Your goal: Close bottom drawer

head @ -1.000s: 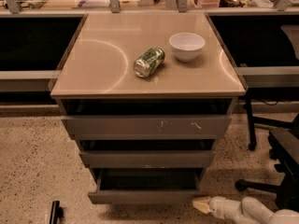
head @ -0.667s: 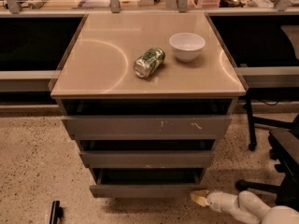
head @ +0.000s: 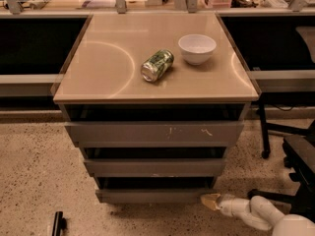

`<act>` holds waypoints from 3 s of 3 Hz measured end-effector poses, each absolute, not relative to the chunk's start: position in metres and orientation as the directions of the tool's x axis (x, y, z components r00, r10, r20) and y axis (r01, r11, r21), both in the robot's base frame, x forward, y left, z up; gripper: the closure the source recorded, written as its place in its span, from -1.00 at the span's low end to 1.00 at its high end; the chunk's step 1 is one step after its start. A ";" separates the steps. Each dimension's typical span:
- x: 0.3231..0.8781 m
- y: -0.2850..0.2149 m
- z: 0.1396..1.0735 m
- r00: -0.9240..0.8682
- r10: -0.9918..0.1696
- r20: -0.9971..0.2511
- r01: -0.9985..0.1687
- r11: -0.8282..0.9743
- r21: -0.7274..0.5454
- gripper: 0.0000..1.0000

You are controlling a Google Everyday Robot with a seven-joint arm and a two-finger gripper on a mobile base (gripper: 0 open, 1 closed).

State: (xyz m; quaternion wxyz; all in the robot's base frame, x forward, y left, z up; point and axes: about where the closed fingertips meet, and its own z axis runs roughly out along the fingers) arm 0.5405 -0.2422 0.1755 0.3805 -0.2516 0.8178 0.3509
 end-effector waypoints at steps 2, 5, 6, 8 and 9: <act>0.568 -0.249 0.177 -0.559 -0.169 -0.812 -0.664 0.678 0.316 1.00; 0.574 -0.258 0.175 -0.560 -0.176 -0.809 -0.634 0.720 0.282 1.00; 0.523 -0.255 0.175 -0.647 -0.139 -0.750 -0.613 0.680 0.402 1.00; 0.506 -0.241 0.170 -0.674 -0.130 -0.727 -0.610 0.653 0.449 0.16; 0.506 -0.241 0.170 -0.674 -0.130 -0.727 -0.610 0.653 0.449 -0.31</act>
Offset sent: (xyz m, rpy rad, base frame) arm 0.0408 -0.0195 0.0045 -0.1068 -0.0690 -0.0897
